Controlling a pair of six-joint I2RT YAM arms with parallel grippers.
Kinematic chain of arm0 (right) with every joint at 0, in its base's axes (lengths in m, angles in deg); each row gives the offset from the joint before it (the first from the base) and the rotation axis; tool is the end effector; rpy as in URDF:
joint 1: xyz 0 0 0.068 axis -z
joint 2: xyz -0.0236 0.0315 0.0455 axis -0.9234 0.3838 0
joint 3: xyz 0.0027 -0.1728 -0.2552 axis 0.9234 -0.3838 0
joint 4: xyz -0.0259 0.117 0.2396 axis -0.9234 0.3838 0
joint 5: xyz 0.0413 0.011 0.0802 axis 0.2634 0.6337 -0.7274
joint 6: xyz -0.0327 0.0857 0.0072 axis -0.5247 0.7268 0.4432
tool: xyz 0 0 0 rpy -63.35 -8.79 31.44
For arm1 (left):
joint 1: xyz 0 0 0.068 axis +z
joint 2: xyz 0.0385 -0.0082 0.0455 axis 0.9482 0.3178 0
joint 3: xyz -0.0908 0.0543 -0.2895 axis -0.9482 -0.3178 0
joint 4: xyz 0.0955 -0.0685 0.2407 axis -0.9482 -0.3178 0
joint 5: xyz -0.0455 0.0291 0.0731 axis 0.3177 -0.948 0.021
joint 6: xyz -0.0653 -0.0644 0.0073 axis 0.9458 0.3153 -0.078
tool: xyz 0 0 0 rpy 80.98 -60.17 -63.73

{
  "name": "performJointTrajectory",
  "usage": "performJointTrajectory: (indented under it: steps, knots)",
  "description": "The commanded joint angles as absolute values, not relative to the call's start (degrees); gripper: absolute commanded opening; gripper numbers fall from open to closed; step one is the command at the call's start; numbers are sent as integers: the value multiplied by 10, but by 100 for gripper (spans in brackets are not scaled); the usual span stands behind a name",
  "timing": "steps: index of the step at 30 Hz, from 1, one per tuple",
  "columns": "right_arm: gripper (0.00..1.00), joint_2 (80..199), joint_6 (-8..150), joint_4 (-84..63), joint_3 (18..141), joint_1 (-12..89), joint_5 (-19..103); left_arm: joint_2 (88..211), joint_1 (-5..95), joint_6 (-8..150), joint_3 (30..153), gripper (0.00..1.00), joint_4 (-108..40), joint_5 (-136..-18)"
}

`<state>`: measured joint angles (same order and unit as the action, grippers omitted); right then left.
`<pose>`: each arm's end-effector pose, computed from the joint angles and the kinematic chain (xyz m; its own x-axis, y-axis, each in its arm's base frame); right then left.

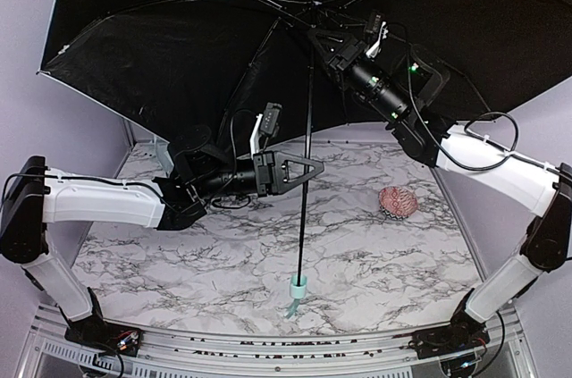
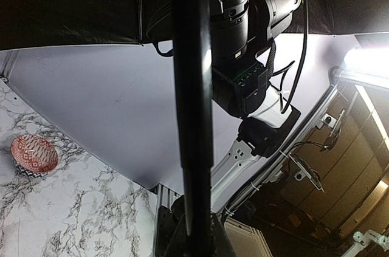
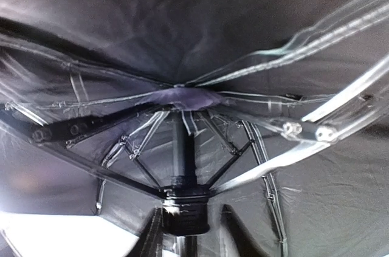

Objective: Put away the umbrella

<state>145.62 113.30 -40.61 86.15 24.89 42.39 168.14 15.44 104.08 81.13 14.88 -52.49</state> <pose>0.2911 0.2815 0.5155 -0.3740 0.6765 -0.6345 -0.7251 0.2132 0.6548 0.1972 -0.3734 0.3776 -0.5634 -0.2213 -0.7960 0.8261 -0.1617 -0.5398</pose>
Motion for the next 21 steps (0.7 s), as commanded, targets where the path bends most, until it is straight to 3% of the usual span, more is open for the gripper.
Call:
performJointTrajectory:
  steps: [1, 4, 12, 21]
  knots:
    - [15, 1455, 1126, -410, 875, 247, 419, 1677, 148, 1011, 842, 0, 196, -511]
    - [0, 1458, 1131, -408, 878, 247, 411, 1678, 149, 1011, 843, 0, 196, -510]
    - [0, 1446, 1126, -387, 873, 252, 394, 1670, 153, 1015, 835, 0, 195, -514]
    - [0, 1429, 965, -158, 872, 214, 452, 1638, 176, 978, 844, 0, 171, -538]
